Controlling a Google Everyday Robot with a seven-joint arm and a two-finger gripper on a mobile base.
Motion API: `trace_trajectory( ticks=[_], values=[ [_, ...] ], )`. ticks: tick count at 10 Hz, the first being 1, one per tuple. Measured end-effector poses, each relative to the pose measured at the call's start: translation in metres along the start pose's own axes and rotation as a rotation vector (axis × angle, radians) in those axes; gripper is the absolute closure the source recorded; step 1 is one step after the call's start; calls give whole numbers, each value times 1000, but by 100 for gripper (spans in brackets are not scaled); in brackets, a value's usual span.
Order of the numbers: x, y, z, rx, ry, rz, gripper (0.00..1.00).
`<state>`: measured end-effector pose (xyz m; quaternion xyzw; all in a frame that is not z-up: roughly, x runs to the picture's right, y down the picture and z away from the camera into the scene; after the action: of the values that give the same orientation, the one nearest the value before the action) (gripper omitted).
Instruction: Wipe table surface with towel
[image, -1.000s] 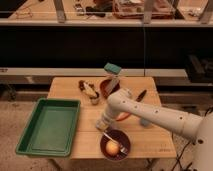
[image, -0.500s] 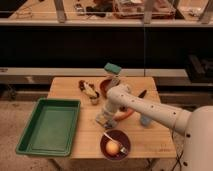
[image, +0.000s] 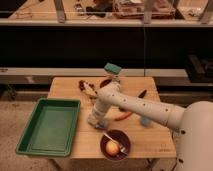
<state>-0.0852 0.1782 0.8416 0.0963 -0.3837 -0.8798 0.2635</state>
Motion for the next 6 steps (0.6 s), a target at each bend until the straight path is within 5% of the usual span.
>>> trace_trajectory(
  ticks=[2,6],
  values=[
    [10,-27,1,5,9,-47,100],
    [-26,-61,3,11,-15,-87,100]
  ],
)
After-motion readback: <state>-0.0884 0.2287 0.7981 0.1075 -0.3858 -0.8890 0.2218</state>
